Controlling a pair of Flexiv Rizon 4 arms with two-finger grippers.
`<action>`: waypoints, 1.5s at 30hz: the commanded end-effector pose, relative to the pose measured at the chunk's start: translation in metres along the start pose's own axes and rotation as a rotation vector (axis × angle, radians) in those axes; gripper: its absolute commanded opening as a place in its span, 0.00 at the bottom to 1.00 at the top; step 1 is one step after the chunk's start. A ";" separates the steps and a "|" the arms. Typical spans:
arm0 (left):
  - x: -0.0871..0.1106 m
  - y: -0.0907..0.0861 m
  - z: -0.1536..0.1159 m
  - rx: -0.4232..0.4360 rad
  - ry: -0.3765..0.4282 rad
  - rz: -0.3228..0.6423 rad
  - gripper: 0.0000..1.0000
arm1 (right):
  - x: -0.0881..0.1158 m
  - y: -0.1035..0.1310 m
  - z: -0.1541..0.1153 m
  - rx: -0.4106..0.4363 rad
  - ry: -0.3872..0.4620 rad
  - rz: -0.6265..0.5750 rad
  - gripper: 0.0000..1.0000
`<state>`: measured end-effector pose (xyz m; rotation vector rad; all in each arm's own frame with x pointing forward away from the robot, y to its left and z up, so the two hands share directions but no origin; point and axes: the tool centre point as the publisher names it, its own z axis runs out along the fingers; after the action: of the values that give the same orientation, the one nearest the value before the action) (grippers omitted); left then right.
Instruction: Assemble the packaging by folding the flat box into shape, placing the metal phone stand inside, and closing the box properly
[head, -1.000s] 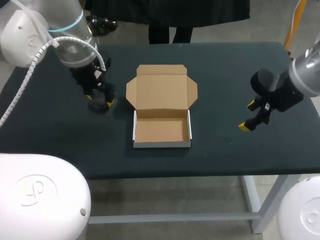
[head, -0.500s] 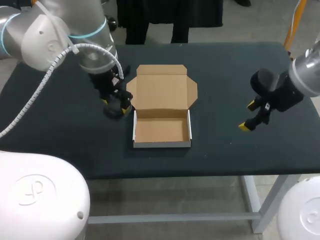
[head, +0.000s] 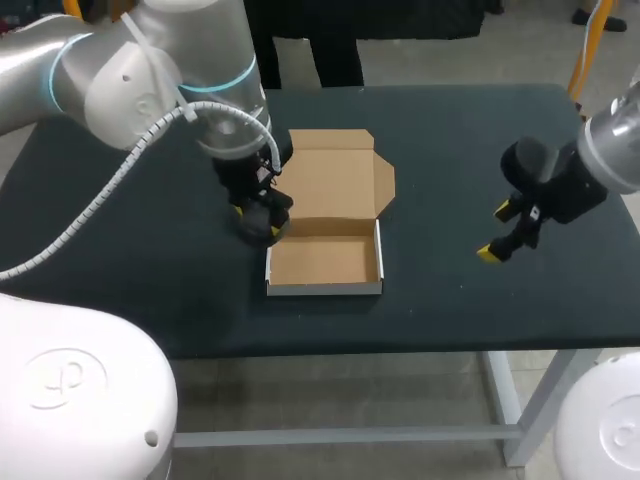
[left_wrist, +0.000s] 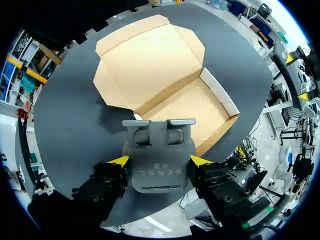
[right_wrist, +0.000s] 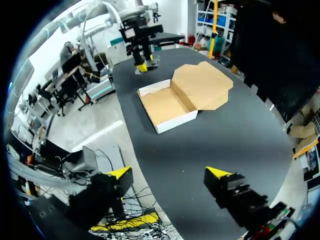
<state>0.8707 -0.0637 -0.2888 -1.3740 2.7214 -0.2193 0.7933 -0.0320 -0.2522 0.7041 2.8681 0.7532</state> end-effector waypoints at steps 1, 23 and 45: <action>0.010 -0.010 0.008 -0.017 -0.002 0.008 0.00 | 0.000 0.000 -0.002 -0.002 0.005 -0.002 1.00; 0.068 -0.044 0.041 -0.011 0.086 0.146 0.00 | 0.000 0.000 -0.002 -0.002 0.005 -0.002 1.00; 0.087 -0.060 0.105 -0.023 0.089 0.210 0.00 | 0.000 0.000 -0.002 -0.002 0.005 -0.002 1.00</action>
<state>0.8773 -0.1710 -0.3743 -1.0942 2.9245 -0.2563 0.7933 -0.0319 -0.2521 0.7043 2.8684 0.7527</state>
